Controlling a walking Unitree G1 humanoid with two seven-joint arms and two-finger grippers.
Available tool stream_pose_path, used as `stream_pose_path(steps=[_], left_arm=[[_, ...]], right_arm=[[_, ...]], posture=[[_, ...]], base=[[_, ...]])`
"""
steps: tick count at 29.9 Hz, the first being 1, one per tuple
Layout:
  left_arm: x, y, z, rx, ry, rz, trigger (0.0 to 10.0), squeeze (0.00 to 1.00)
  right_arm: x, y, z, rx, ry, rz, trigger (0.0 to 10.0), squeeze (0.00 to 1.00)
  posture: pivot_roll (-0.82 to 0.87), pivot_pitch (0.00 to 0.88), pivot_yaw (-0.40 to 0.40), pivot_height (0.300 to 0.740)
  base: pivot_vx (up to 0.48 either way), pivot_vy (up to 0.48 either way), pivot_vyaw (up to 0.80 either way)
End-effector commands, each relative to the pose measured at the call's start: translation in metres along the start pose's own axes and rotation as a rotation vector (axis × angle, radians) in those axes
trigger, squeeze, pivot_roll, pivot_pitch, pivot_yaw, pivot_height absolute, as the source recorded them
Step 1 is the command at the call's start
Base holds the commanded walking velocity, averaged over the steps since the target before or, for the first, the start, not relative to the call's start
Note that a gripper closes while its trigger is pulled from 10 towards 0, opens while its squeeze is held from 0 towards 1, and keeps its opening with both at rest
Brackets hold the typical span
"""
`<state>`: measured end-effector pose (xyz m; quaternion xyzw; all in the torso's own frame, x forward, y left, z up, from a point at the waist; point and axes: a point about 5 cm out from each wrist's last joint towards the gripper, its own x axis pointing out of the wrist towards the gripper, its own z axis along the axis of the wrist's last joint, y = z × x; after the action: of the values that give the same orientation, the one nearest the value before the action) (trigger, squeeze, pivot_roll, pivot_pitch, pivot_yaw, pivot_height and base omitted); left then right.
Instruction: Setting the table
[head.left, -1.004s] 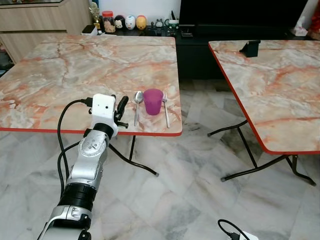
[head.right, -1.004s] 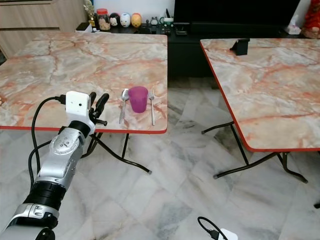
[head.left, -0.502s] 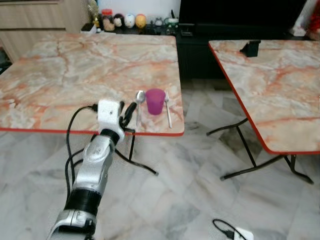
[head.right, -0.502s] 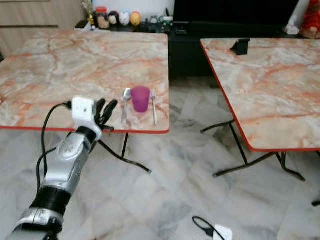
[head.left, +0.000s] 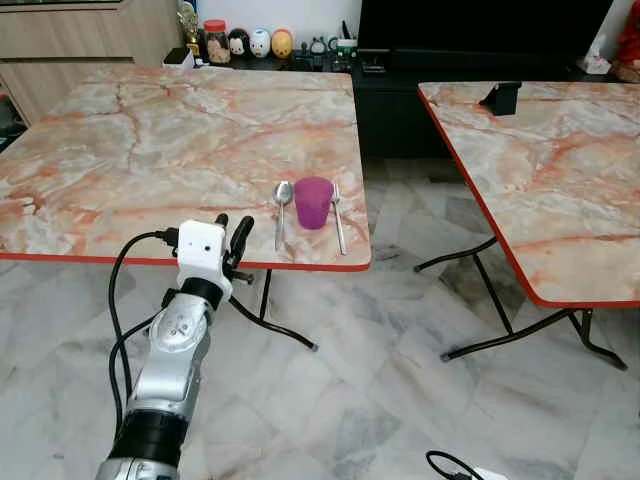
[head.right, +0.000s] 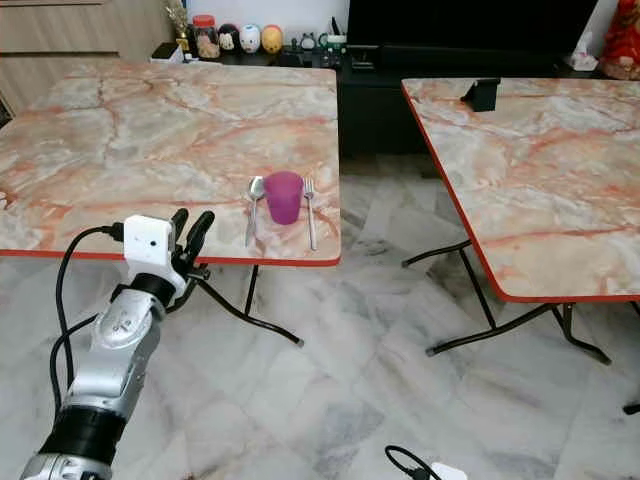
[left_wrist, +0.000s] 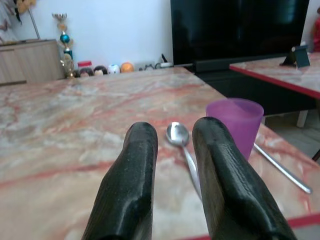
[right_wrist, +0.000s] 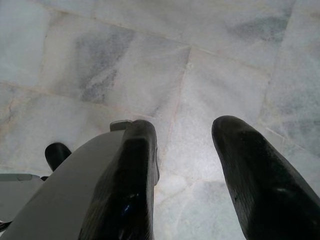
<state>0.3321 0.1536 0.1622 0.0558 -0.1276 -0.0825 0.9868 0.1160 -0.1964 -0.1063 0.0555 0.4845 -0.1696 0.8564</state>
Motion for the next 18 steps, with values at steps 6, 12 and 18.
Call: stream_pose_path(steps=[6,12,18], left_arm=[[0.0025,-0.0101,0.0041,-0.024,0.003,-0.014,10.0,0.00],[-0.0008,-0.0105,0.0033,-0.024,0.011,-0.019,10.0,0.00],[-0.0024,-0.0115,0.0019,-0.029,0.020,-0.016,10.0,0.00]], right_arm=[[-0.0009,-0.0053,-0.0025,0.050,-0.004,-0.034,10.0,0.00],[-0.0009,-0.0069,-0.0047,0.044,0.019,-0.032,10.0,0.00],[-0.0011,-0.0091,-0.0066,0.073,0.031,-0.053,10.0,0.00]], posture=[[0.11,0.000,-0.010,0.711],[0.12,0.000,-0.013,0.711],[0.12,0.000,-0.011,0.711]], base=[[0.000,0.000,0.00],[0.000,0.000,-0.26],[0.000,0.000,-0.29]])
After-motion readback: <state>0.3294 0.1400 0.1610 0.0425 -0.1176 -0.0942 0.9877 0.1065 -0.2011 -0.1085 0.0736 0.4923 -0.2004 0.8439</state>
